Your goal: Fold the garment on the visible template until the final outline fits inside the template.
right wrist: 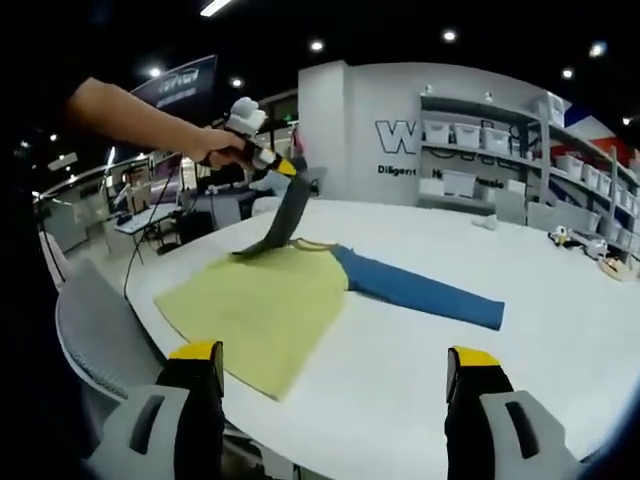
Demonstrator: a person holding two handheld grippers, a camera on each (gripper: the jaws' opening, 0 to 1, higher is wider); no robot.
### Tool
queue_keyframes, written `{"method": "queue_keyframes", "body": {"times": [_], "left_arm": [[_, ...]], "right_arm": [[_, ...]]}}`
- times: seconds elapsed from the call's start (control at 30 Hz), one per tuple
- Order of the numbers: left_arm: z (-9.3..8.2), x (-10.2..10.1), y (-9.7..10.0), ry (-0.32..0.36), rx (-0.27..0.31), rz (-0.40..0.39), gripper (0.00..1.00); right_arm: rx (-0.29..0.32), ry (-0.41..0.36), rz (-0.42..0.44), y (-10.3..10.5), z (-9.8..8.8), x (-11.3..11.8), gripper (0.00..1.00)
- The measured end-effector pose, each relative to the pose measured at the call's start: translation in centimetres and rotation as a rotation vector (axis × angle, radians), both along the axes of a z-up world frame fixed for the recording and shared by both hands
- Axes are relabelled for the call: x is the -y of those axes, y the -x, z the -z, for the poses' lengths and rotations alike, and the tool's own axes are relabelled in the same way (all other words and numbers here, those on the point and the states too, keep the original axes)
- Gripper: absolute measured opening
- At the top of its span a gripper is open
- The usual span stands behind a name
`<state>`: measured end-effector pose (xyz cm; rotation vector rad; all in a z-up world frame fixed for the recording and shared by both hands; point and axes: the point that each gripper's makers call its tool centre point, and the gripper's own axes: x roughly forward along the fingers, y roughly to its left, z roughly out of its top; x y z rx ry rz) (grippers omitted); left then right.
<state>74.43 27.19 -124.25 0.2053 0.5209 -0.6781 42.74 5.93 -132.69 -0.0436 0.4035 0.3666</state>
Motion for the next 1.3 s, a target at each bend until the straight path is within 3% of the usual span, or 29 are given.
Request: {"method": "queue_keyframes", "body": {"times": [0.07,0.23,0.43,0.6,0.77,1.03,1.3], "left_arm": [[0.7,0.6,0.4,-0.016,-0.012,0.048,0.05],[1.3,1.5,1.5,-0.045,0.028,0.135,0.26],[2.4,-0.7,2.5,-0.077,0.022,0.148,0.23],[3.9,-4.2,3.4,-0.106,-0.014,0.110,0.23],[5.4,-5.2,4.0,-0.129,-0.032,0.099,0.22],[7.8,-2.3,4.4,-0.124,-0.048,0.137,0.28],[11.3,1.3,4.6,-0.179,-0.033,0.245,0.32]], "right_arm": [[-0.002,-0.010,0.011,0.1,0.0,0.3,0.91],[-0.025,-0.016,0.016,0.4,0.9,0.5,0.91],[-0.057,-0.027,-0.004,0.4,2.2,0.0,0.91],[-0.062,-0.048,-0.013,-0.3,2.4,-0.8,0.90],[-0.063,-0.067,-0.025,-1.1,2.6,-1.8,0.90],[-0.090,-0.066,-0.028,-0.6,3.2,-1.9,0.90],[-0.112,-0.068,0.007,-0.2,3.2,-0.4,0.90]]}}
